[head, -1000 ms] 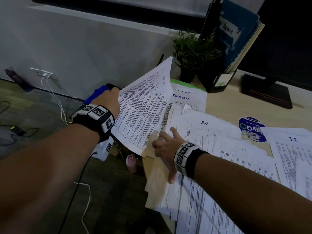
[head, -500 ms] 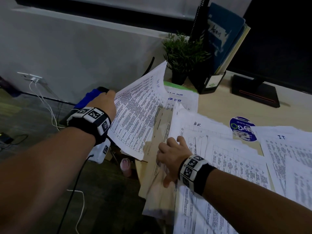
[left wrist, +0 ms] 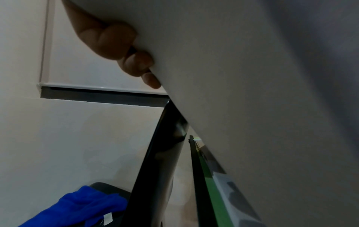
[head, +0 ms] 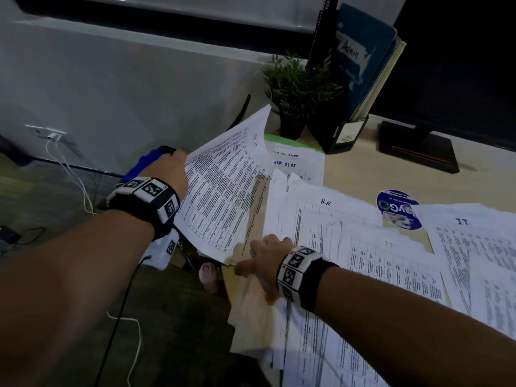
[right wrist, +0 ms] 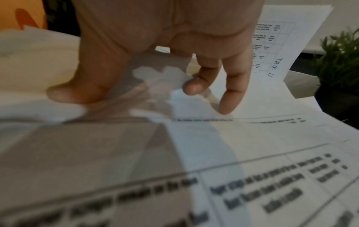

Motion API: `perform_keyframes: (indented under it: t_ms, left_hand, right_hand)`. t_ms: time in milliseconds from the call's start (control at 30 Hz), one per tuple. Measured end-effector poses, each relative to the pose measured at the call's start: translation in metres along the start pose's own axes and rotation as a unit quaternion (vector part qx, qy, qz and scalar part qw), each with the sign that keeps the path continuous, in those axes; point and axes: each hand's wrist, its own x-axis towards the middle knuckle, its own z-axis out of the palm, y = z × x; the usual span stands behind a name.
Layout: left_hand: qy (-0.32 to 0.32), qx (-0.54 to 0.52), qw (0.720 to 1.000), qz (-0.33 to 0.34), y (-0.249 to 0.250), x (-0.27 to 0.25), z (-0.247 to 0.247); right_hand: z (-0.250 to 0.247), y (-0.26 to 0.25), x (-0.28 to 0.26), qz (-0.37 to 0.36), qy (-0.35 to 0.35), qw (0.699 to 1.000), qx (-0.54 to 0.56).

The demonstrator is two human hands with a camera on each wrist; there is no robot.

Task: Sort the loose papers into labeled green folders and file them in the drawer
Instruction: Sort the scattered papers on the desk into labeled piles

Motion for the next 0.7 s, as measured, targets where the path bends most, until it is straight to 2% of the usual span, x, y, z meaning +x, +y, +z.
perform_keyframes:
  t_ms: [267,700]
  left_hand:
    - [-0.011,-0.01,1.0,-0.01,0.007,-0.001,0.005]
    - [-0.018,-0.015,1.0,-0.004,0.005,0.003,0.003]
  right_hand:
    - [-0.004,-0.005,0.008,0.001,-0.021,1.0,-0.019]
    - [0.008,0.008,-0.005,-0.016,0.036,0.998,0.045]
